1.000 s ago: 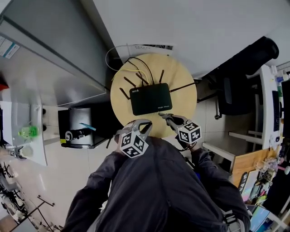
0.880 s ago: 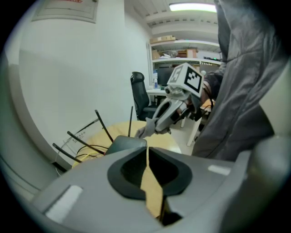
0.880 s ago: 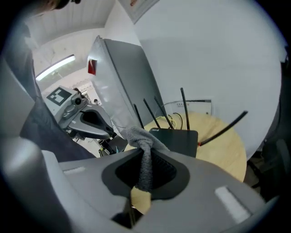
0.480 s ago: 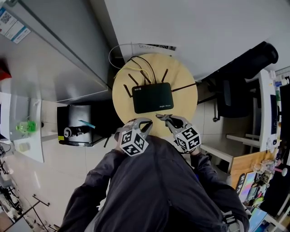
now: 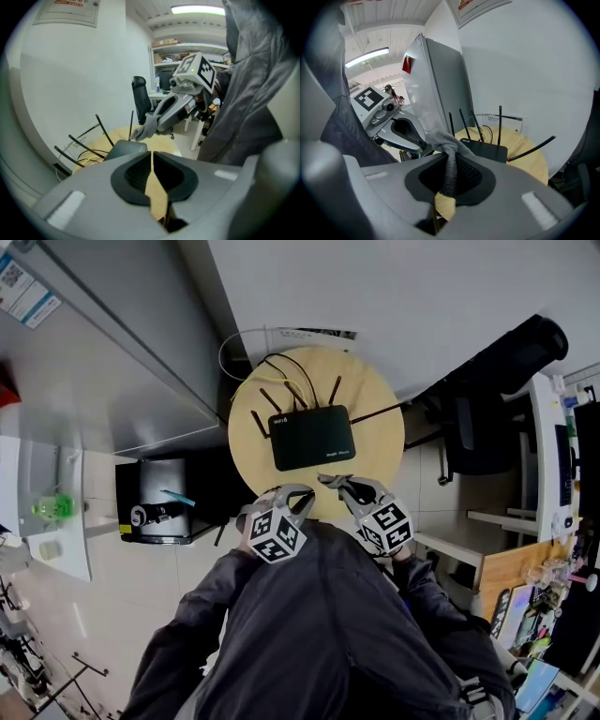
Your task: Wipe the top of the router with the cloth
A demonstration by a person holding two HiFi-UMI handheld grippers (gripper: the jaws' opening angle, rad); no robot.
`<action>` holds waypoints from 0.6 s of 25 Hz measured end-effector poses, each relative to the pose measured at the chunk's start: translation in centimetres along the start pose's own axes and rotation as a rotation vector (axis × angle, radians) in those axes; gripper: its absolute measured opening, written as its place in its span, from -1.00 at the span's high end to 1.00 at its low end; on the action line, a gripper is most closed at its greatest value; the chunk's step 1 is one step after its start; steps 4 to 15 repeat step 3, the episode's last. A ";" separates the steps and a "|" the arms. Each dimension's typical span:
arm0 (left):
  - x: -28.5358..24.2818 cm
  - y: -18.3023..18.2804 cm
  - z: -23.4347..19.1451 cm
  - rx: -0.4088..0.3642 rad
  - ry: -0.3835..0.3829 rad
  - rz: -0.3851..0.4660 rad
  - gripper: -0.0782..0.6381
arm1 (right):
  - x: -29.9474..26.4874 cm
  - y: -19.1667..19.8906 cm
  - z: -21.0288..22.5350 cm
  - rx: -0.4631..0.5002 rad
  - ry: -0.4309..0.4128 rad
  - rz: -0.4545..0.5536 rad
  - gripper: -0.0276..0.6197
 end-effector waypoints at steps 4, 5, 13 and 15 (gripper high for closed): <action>-0.1 -0.1 0.6 -0.003 0.005 -0.001 0.75 | 0.5 0.2 -0.3 0.008 0.005 0.003 0.81; -0.1 -0.1 0.6 -0.003 0.005 -0.001 0.75 | 0.5 0.2 -0.3 0.008 0.005 0.003 0.81; -0.1 -0.1 0.6 -0.003 0.005 -0.001 0.75 | 0.5 0.2 -0.3 0.008 0.005 0.003 0.81; -0.1 -0.1 0.6 -0.003 0.005 -0.001 0.75 | 0.5 0.2 -0.3 0.008 0.005 0.003 0.81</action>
Point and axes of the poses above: the fingertips, and each gripper's own axes: x backward along the fingers, z to its right, y out of its underside, the point moved 4 cm from there along x, backward along the fingers, and after that the axes turned 6 degrees about y, right-handed, at the moved point
